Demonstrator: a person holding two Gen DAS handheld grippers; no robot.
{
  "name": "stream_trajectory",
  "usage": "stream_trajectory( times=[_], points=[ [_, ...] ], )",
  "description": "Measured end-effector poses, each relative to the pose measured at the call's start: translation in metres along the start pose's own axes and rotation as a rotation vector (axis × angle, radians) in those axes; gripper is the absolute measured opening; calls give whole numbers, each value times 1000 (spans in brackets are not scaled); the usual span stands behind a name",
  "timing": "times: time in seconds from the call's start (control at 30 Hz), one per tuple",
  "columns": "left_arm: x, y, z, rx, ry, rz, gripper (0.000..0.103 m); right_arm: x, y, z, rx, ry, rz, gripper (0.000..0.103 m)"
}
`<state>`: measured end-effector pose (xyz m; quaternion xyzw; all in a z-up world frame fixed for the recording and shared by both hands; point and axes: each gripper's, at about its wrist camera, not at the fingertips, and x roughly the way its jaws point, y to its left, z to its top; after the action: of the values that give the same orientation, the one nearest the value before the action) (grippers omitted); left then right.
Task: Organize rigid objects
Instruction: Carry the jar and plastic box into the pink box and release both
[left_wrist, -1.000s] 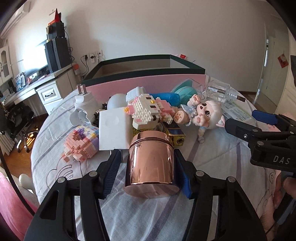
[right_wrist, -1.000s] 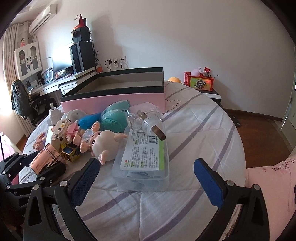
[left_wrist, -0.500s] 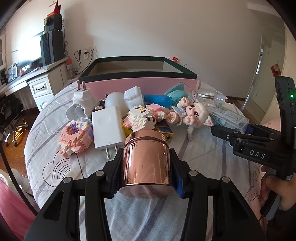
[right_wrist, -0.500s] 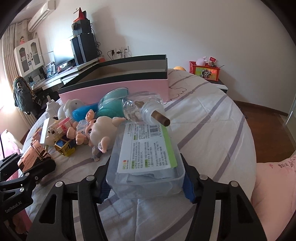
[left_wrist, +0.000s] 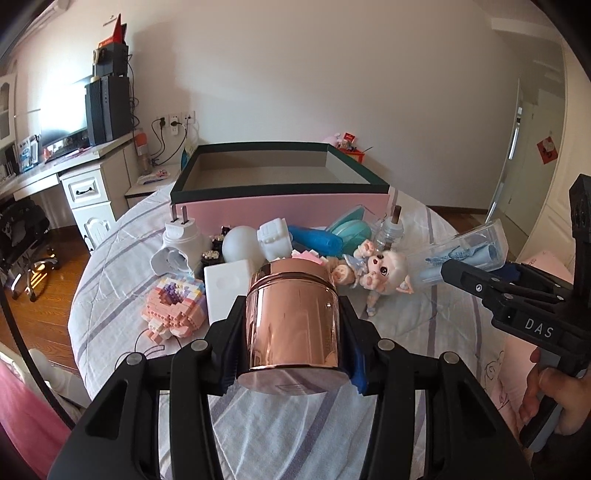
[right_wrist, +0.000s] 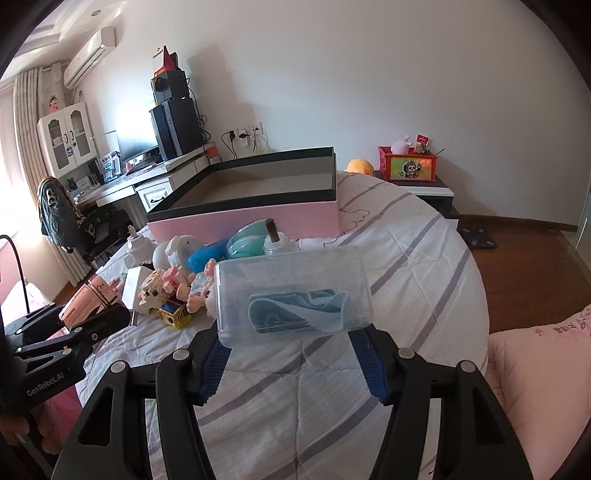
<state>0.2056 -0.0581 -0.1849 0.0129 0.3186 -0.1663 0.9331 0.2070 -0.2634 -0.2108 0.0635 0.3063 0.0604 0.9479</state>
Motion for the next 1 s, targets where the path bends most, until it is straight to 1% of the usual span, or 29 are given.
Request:
stream_trajectory(
  times=[0.03,0.1,0.27,0.37,0.43,0.57,0.67,0.7,0.77,0.83,0.9,1.0],
  points=[
    [1,-1,3,8,-4,3,47,0,1,3,-4,-6,5,63],
    [-1,-1,6,9,-14,5,47,7,4,8,-22,20,0,63],
    [3,-1,19,19,-32,9,47,10,4,15,-23,-15,17,63],
    [8,2,35,16,-40,-6,47,12,10,27,-46,-35,18,63],
    [13,5,51,20,-48,-12,47,13,13,39,-61,-56,17,63],
    [29,11,91,47,-79,22,47,21,25,71,-114,-95,22,63],
    [49,20,122,58,-82,27,47,35,34,98,-144,-111,27,63],
    [60,23,132,58,-69,27,47,44,36,108,-147,-110,32,63],
    [86,33,152,53,-19,21,47,65,40,126,-152,-83,41,63],
    [114,44,168,49,47,10,47,89,42,143,-154,-37,65,63],
    [140,54,180,49,88,49,47,116,44,157,-159,11,74,63],
    [175,67,187,33,161,76,47,154,43,171,-166,79,57,63]
  ],
)
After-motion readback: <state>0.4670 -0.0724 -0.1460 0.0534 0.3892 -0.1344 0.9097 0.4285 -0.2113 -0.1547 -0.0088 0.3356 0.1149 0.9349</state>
